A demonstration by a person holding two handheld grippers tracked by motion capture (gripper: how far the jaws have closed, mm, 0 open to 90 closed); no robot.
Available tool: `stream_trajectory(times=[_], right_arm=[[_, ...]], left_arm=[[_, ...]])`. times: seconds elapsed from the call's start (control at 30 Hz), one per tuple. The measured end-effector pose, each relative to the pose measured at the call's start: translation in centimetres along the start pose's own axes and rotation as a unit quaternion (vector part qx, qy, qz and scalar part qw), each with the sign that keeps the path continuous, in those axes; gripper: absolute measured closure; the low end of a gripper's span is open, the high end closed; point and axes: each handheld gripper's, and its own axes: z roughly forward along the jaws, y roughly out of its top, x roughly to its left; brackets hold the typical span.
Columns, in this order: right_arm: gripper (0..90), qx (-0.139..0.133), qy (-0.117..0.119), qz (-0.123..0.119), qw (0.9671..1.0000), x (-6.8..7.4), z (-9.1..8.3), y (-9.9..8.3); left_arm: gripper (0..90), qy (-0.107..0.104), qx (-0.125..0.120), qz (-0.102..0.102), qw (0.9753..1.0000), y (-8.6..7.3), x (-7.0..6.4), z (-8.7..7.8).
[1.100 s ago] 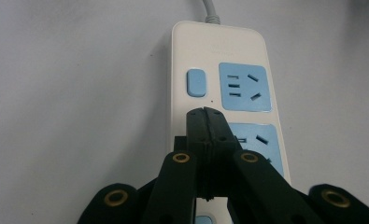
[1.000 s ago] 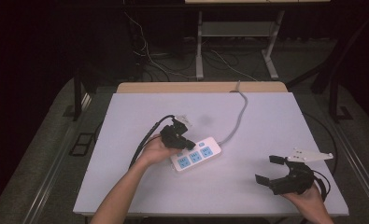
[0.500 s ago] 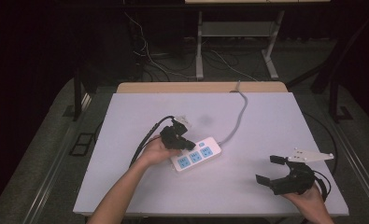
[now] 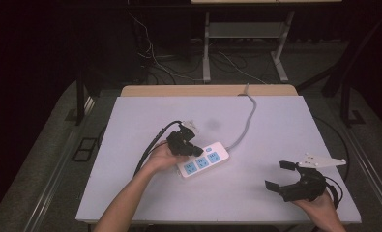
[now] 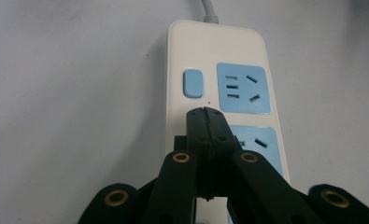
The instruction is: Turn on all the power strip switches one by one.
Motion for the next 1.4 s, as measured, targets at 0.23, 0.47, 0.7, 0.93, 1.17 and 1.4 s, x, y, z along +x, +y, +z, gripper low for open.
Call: stream_trajectory(times=[0.23,0.47,0.7,0.93,1.17,1.4], right_arm=[[0.9,-0.002,-0.001,0.001,1.0000,-0.1,-0.1,0.0],[0.9,-0.002,-0.001,0.002,1.0000,-0.1,-0.1,0.0],[0.9,-0.003,-0.002,0.002,1.0000,-0.2,-0.2,0.0],[0.9,-0.003,-0.002,0.002,1.0000,-0.2,-0.3,0.0],[0.9,-0.003,-0.002,0.002,1.0000,-0.2,-0.3,0.0],[0.9,-0.003,-0.002,0.001,1.0000,-0.3,-0.2,0.0]], left_arm=[[89.9,0.008,0.003,0.013,0.9999,0.6,-0.4,0.0],[89.9,0.002,-0.006,0.027,0.9996,2.0,-0.9,-0.7],[89.9,0.003,-0.009,0.036,0.9993,3.1,-1.1,-1.2],[89.9,0.005,-0.009,0.041,0.9991,3.7,-0.9,-1.5],[89.9,0.005,-0.011,0.036,0.9993,4.2,-0.4,-1.4],[89.8,0.008,-0.010,0.032,0.9994,4.5,0.1,-1.0]])
